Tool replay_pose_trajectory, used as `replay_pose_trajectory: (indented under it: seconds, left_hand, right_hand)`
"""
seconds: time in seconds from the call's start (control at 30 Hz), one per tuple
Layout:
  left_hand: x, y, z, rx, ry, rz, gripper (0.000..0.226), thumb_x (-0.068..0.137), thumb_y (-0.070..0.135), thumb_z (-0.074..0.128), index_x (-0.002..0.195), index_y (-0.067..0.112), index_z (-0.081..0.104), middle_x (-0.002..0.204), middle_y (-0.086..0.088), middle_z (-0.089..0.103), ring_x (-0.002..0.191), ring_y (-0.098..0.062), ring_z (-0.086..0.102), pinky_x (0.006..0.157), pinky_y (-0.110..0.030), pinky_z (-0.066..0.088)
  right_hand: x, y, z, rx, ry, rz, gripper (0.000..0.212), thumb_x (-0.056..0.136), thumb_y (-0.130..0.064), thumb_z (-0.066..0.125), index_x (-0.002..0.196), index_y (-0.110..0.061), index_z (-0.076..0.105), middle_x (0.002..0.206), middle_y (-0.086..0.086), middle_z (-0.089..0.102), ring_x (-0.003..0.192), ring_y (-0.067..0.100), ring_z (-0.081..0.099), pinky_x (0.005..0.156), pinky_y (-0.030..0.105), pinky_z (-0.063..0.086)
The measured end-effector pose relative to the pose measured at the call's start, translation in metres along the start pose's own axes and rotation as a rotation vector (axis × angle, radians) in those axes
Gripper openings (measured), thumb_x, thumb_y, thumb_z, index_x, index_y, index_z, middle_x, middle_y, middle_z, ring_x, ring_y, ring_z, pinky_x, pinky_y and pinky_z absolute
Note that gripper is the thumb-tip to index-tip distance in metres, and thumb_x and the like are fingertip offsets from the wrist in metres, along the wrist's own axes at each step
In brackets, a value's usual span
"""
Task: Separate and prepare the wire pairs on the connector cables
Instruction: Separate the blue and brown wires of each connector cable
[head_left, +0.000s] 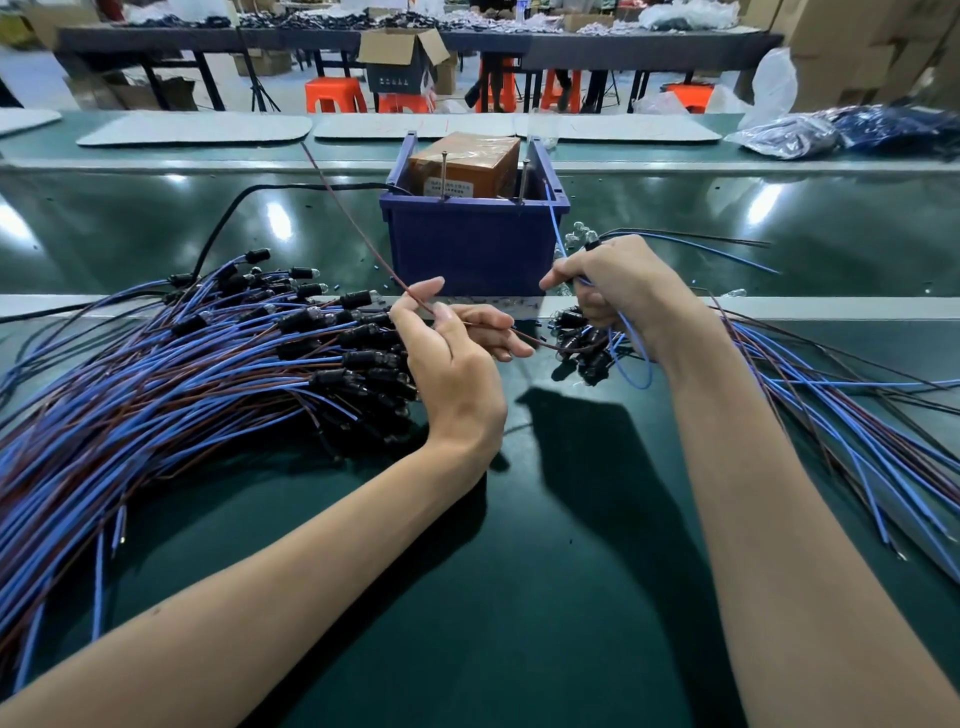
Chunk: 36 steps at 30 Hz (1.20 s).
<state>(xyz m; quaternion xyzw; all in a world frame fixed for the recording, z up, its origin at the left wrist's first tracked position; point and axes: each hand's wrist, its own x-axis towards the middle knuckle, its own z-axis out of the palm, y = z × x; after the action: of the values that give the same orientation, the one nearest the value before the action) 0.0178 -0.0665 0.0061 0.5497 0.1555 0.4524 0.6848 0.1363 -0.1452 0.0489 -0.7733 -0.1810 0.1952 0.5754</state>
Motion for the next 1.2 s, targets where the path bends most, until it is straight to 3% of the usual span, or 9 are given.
replay_pose_trajectory:
  seconds: [0.4,0.67,1.2]
  left_hand:
    - [0.009,-0.01,-0.002,0.075,-0.13,-0.24,0.027,0.103,0.005,0.023,0.109,0.011,0.049,0.043,0.008,0.051,0.03,-0.008,0.04,0.035,-0.016,0.035]
    - [0.01,-0.011,-0.003,0.088,-0.192,-0.299,0.032,0.102,0.004,0.024,0.095,0.017,0.052,0.04,0.009,0.047,0.027,-0.008,0.035,0.033,-0.014,0.028]
    - [0.01,-0.011,-0.003,0.116,-0.327,-0.347,0.034,0.1,0.001,0.025,0.092,0.014,0.056,0.038,0.009,0.043,0.029,-0.007,0.03,0.032,-0.014,0.027]
  right_hand:
    - [-0.001,-0.002,0.005,-0.054,-0.026,-0.005,0.025,0.09,-0.007,0.05,0.071,-0.005,0.066,0.034,-0.005,0.026,0.03,0.009,0.019,0.035,0.012,0.018]
    - [-0.014,-0.011,0.01,-0.085,-0.087,-0.053,0.03,0.094,-0.006,0.048,0.069,-0.004,0.063,0.035,-0.005,0.025,0.032,0.008,0.018,0.034,0.014,0.017]
    - [-0.027,-0.022,0.011,-0.162,-0.155,-0.072,0.027,0.095,-0.007,0.05,0.072,-0.004,0.064,0.036,-0.005,0.025,0.033,0.007,0.018,0.036,0.017,0.017]
